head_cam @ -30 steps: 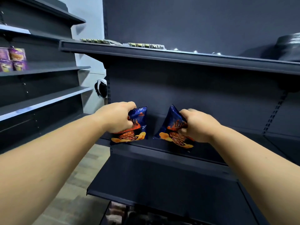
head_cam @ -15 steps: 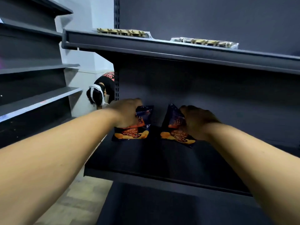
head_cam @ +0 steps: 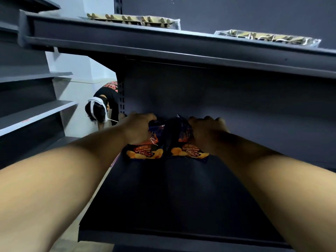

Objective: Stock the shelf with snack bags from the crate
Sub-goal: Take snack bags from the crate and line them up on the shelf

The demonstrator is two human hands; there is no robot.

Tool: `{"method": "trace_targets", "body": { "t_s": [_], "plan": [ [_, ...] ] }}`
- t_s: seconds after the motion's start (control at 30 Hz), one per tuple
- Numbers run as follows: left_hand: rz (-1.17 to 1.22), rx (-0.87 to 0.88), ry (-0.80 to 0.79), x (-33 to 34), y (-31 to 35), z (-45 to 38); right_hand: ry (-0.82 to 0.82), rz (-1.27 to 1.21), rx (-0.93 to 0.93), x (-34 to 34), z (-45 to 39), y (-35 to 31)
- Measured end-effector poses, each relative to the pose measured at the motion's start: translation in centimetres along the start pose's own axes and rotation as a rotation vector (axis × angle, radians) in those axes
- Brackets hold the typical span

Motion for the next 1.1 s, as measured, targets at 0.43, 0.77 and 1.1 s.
{"method": "trace_targets", "body": {
  "t_s": [0.43,0.77,1.1],
  "plan": [
    [-0.066,-0.014,0.043,3.2,-1.5,-3.7,-0.047,-0.033,0.007,2.7,-3.3,-0.9],
    [-0.028,-0.015,0.083,4.4,-2.1,-5.4,-0.079,-0.038,0.064,5.2,-5.3,-1.8],
    [-0.075,-0.019,0.171,5.4,-1.7,-5.5,0.000,-0.179,0.096,6.9,-6.4,-2.1]
  ]
}}
Point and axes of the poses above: each hand's wrist, its own z-axis away from the middle knuckle, its own x-axis out of the palm, y = z × x, the point moved 1 cm from there along -z, towards the middle knuckle, and after that the axes turned 5 degrees about -z, right-handed, at the moved point
